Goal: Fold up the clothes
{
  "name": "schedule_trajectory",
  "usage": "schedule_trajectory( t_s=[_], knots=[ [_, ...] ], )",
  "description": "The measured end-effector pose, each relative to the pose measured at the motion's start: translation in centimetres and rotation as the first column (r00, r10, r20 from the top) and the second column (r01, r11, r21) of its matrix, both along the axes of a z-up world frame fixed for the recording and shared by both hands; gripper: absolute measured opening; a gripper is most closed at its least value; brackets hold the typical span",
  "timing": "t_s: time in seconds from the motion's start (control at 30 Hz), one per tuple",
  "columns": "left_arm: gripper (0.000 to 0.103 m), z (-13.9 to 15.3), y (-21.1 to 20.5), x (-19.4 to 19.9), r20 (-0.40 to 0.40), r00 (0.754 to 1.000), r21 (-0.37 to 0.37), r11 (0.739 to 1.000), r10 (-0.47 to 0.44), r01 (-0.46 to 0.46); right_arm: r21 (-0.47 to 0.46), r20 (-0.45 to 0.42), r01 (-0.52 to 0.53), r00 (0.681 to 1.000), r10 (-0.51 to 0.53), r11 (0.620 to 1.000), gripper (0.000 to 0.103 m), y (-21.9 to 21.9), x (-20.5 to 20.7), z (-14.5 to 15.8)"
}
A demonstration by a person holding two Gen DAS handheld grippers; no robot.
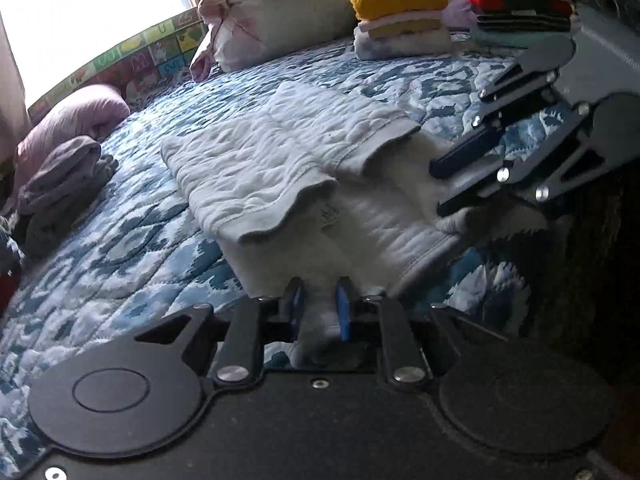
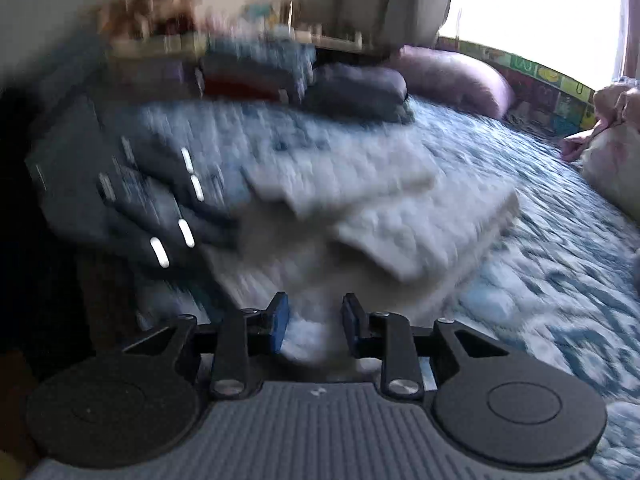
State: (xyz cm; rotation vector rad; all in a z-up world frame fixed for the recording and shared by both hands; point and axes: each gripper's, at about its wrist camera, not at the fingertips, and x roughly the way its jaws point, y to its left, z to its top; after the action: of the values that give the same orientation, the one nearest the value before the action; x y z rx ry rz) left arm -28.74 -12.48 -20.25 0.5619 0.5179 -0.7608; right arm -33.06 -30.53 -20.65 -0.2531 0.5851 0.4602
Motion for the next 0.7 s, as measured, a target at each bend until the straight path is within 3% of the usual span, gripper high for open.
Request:
schedule_trajectory(
  t_s=[0.1,0.23,0.3,0.37,0.43,0.5,0.7],
  knots=[
    [0.015,-0.3,-0.2,-0.1,0.011,1.000,0.010,1.000,0.005,-0.006,0.018,-0.005,0.060,0.998,-0.060,0.998,0.031,0.1,-0.2,0.9],
    [0.015,-0.5,-0.3,-0.3,0.001,1.000,0.001,1.000,0.014,-0.014,-0.078,0.078,0.108,0.992,-0.102,0.991,0.047,2.9,-1.7,1.4],
    [0.015,-0.5,-0.3,-0.2,-0.001,1.000,0.002,1.000,0.015,-0.015,-0.137,0.099,0.113,0.990,-0.100,0.984,0.046,4.5,-2.1,0.7],
    [0.015,-0.6,-0.4,-0.2,0.003,1.000,0.005,1.000,0.016,-0.016,-0.213,0.117,0.129,0.988,-0.106,0.968,0.042,5.6,-2.0,-0.1],
    [0.015,-0.6,-0.4,-0.3,0.008,1.000,0.009,1.000,0.016,-0.016,-0.236,0.110,0.149,0.986,-0.126,0.960,0.031,5.5,-1.8,-0.3],
    [0.015,-0.6,-0.5,-0.3,0.011,1.000,0.011,1.000,0.015,-0.015,-0.251,0.102,0.168,0.984,-0.147,0.953,0.027,5.1,-2.0,-0.1],
    [0.015,-0.6,-0.4,-0.3,0.010,1.000,0.013,1.000,0.013,-0.013,-0.269,0.066,0.178,0.984,-0.167,0.947,0.026,4.6,-2.2,-0.5]
  ],
)
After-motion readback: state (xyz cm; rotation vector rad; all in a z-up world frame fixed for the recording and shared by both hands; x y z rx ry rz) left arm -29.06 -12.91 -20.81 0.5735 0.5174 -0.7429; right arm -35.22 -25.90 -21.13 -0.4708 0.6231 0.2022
